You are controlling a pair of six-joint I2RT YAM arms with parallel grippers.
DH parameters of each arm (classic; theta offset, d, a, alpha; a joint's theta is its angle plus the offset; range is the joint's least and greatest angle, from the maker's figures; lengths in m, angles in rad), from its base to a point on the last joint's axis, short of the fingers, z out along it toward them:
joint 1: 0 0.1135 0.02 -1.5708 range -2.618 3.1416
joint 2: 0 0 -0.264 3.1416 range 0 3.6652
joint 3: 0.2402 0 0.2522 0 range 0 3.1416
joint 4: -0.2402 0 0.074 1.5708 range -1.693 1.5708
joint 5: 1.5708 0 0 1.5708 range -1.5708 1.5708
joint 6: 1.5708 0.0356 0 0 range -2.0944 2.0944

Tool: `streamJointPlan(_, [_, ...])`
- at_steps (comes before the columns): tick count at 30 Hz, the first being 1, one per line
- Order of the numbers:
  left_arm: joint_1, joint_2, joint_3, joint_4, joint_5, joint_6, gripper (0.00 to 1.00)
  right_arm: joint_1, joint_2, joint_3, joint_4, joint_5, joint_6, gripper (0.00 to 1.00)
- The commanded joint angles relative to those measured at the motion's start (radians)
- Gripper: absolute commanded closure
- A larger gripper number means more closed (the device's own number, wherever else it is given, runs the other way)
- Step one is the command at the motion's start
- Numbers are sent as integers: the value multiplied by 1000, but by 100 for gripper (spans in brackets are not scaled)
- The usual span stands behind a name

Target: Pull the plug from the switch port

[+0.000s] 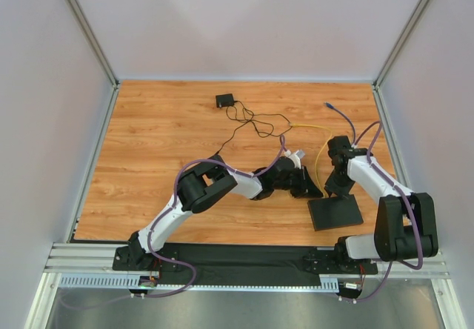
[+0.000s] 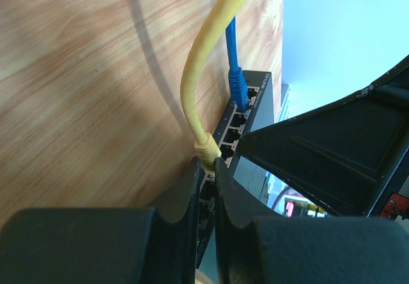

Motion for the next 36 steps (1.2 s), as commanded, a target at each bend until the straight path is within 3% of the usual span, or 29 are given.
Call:
streamJointPlan(1, [16, -20, 3, -56, -52, 65, 100, 6, 57, -67, 14, -21, 21, 71])
streamJointPlan(12, [60, 20, 0, 67, 26, -77, 100, 5, 67, -67, 15, -22, 18, 71])
streamJointPlan(21, [69, -20, 26, -57, 42, 30, 100, 6, 56, -67, 17, -24, 15, 71])
streamJointPlan(26, [71, -41, -4, -45, 66, 12, 100, 6, 50, -64, 17, -22, 10, 71])
streamJointPlan(27, [68, -40, -6, -39, 84, -2, 99, 6, 48, -62, 15, -21, 10, 71])
streamJointPlan(28, [68, -37, -16, -22, 92, -14, 83, 6, 45, -62, 15, -21, 12, 71])
streamJointPlan(30, [60, -37, -24, -1, 103, -44, 66, 6, 45, -62, 15, -22, 9, 70])
streamJointPlan(36, [34, -35, -12, -45, 98, -68, 60, 6, 48, -56, 14, -25, 9, 70])
